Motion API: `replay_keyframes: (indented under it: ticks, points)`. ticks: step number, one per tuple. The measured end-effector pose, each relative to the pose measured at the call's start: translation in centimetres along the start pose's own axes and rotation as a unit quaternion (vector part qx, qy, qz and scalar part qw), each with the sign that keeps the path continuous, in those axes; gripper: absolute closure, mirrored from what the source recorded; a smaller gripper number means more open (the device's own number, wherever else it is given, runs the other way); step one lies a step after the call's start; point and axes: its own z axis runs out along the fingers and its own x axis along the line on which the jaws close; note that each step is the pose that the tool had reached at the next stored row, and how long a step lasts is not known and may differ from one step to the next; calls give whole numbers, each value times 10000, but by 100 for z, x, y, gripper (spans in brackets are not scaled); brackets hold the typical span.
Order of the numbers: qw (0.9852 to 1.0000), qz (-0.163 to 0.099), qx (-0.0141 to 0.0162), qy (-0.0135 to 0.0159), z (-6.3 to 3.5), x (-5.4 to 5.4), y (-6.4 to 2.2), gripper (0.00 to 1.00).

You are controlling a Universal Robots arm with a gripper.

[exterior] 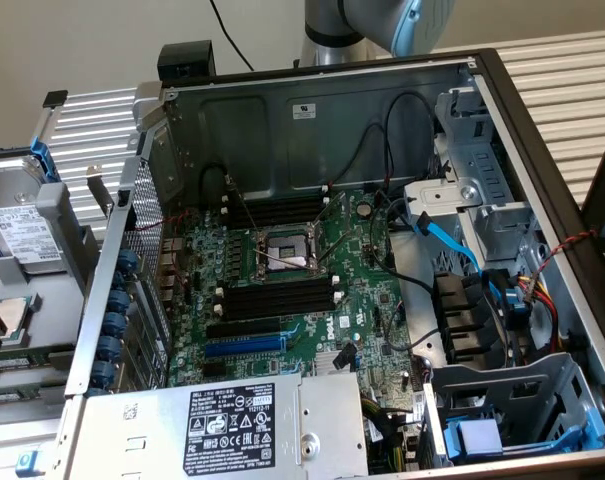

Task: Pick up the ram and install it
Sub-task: 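Pick up the ram and move it above insertion slot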

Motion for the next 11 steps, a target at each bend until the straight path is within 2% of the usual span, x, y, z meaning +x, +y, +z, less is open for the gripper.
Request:
replay_keyframes:
  ticks: [2, 4, 5, 11]
  points:
    - [10000, 0, 0, 1, 17, 4, 0, 70]
    - [10000, 0, -1, 1, 41, 8, -1, 70]
    - [10000, 1, -1, 1, 58, 10, -1, 64]
    - [10000, 0, 0, 2, 121, 83, -8, 64]
